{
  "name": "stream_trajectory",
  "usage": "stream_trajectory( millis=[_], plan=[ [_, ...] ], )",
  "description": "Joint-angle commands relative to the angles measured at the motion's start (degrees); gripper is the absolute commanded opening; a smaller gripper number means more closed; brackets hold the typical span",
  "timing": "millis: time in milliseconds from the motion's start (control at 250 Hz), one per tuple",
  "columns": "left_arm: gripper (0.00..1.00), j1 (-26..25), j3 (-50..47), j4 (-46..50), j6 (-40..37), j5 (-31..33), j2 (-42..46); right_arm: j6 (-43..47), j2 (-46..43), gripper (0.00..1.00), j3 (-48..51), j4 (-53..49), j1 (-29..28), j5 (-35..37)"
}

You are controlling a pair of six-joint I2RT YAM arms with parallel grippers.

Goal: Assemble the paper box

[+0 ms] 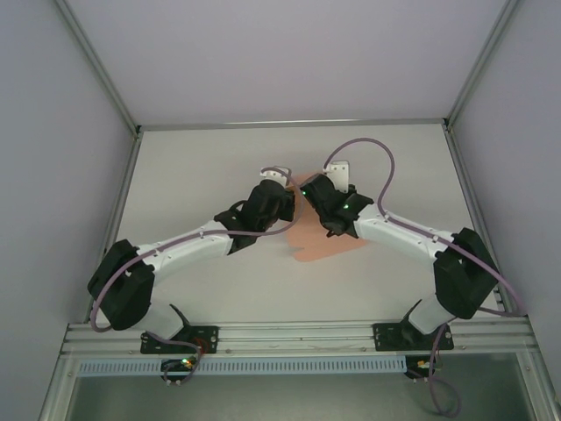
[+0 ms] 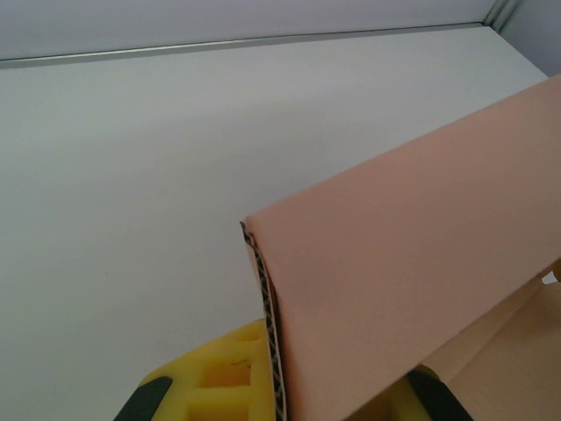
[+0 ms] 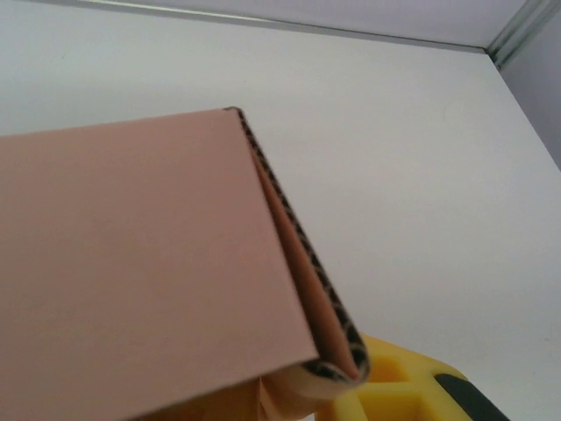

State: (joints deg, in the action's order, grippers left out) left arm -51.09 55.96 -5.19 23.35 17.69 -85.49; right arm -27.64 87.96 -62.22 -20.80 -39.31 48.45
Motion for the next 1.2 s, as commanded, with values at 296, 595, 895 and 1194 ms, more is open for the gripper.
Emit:
stream_trajectory(
  millis=[296,595,895,1194],
  plan=[
    [0.00,1.2,1.6,3.1,0.5,2.2,0.9,20.0,-12.1,0.38,17.0,30.2,6.0,-24.3],
    [0.00,1.6,0.6,3.0,0.6,2.2,1.6,23.2,-27.8,0.79,24.3,27.5,11.6,-51.6],
    [0.00,1.8,-0.2,2.2,-0.4,0.7,2.5,25.6,-38.6,0.86,26.4,18.1,18.3,-63.7],
    [0.00,2.0,-1.7,0.6,-1.7,-0.6,3.8,20.9,-40.8,0.77,28.5,18.8,36.6,-79.3]
  ],
)
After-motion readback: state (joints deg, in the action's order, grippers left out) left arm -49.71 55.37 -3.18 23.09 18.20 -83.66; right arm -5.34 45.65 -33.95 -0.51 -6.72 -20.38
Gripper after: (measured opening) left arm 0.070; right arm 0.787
